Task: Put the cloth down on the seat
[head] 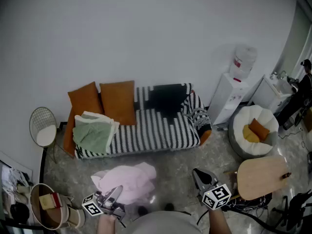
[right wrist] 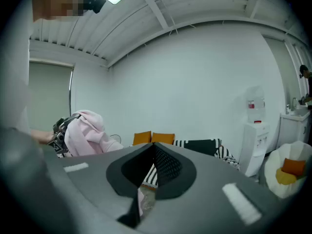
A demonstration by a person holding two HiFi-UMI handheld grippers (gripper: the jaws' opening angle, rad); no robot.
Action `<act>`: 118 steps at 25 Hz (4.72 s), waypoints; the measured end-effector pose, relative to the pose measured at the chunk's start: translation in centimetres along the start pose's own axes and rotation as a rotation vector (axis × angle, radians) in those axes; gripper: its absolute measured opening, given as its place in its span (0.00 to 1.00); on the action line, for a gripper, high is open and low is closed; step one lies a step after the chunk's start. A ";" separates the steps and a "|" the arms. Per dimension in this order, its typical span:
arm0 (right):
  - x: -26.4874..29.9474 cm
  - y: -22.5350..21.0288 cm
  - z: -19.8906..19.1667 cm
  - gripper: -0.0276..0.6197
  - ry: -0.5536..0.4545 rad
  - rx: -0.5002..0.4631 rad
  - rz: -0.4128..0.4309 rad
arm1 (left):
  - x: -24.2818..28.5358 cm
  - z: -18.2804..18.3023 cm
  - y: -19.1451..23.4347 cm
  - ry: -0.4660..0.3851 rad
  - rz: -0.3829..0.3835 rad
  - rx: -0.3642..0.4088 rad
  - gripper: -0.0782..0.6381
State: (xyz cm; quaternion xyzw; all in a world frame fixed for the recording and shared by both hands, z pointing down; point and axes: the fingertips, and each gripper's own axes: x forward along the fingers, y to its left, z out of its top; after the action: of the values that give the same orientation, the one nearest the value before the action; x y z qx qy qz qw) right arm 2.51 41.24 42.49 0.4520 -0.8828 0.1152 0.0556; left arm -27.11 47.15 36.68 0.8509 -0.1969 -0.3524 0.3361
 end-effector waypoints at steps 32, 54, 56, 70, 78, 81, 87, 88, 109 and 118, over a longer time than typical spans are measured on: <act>-4.0 -4.0 -1.8 0.05 0.035 -0.003 0.025 | 2.3 -4.4 -1.8 -0.028 0.008 0.028 0.26; -6.1 -12.2 -3.6 0.05 0.079 0.009 0.039 | 8.2 -8.4 0.2 -0.072 0.014 0.036 0.26; -5.9 -12.6 -3.6 0.05 0.079 0.014 0.037 | 8.6 -8.2 0.5 -0.071 0.012 0.037 0.26; 0.2 -14.8 -3.1 0.05 0.098 0.029 0.009 | 11.3 -4.8 6.6 -0.040 0.008 0.000 0.26; 6.6 -15.7 -2.0 0.05 0.110 0.035 -0.013 | 13.3 -0.8 12.0 0.008 0.005 -0.025 0.26; 9.1 -15.8 -1.6 0.05 0.116 0.037 -0.017 | 13.9 0.7 14.1 0.026 0.007 -0.034 0.26; 14.3 -15.8 0.1 0.05 0.121 0.042 -0.036 | 15.6 4.5 17.8 0.057 -0.005 -0.055 0.26; 15.2 -15.9 0.4 0.05 0.121 0.043 -0.041 | 15.9 5.1 18.4 0.062 -0.009 -0.059 0.26; 28.6 -15.5 3.5 0.05 0.136 0.026 -0.127 | 17.8 15.8 28.6 0.162 -0.052 -0.097 0.26; 31.4 -16.1 4.1 0.05 0.137 0.025 -0.123 | 18.9 17.7 30.6 0.159 -0.047 -0.098 0.26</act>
State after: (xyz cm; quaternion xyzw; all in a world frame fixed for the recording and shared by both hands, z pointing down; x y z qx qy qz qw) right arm -2.77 6.43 47.36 0.4971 -0.8459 0.1534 0.1172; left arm -30.31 7.36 40.27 0.8632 -0.1323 -0.3005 0.3834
